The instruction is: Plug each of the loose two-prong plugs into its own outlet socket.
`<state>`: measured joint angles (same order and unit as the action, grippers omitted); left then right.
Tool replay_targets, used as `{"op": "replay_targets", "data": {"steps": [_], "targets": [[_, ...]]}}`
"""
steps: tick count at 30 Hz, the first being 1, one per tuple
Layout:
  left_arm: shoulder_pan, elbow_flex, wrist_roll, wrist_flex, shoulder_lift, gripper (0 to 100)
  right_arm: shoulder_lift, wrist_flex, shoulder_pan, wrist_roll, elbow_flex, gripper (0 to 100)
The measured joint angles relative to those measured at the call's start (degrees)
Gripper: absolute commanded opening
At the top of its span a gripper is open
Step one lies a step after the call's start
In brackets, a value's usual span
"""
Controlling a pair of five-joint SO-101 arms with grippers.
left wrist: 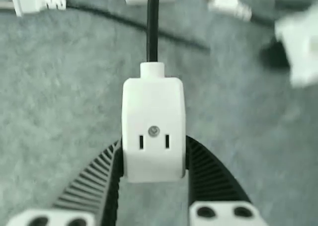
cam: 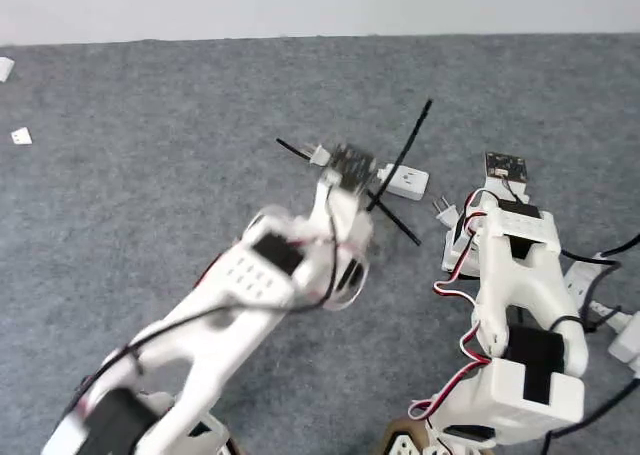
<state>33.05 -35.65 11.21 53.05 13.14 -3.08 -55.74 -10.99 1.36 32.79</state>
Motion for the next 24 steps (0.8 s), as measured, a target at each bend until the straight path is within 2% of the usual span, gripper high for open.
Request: {"op": "replay_targets", "data": {"steps": [4, 8, 16, 24], "targets": [[-0.3, -16.0, -2.2, -6.0, 12.0, 1, 0.0, 0.0, 0.0, 0.0, 0.0, 0.9], [-3.4, -23.6, -2.4, -7.6, 18.5, 2, 0.0, 0.0, 0.0, 0.0, 0.0, 0.9], [-9.4, -27.6, -2.4, -7.8, 17.3, 31, 0.0, 0.0, 0.0, 0.0, 0.0, 0.9], [-10.4, -28.0, -3.6, -8.3, 16.7, 23, 0.0, 0.0, 0.0, 0.0, 0.0, 0.9]]}}
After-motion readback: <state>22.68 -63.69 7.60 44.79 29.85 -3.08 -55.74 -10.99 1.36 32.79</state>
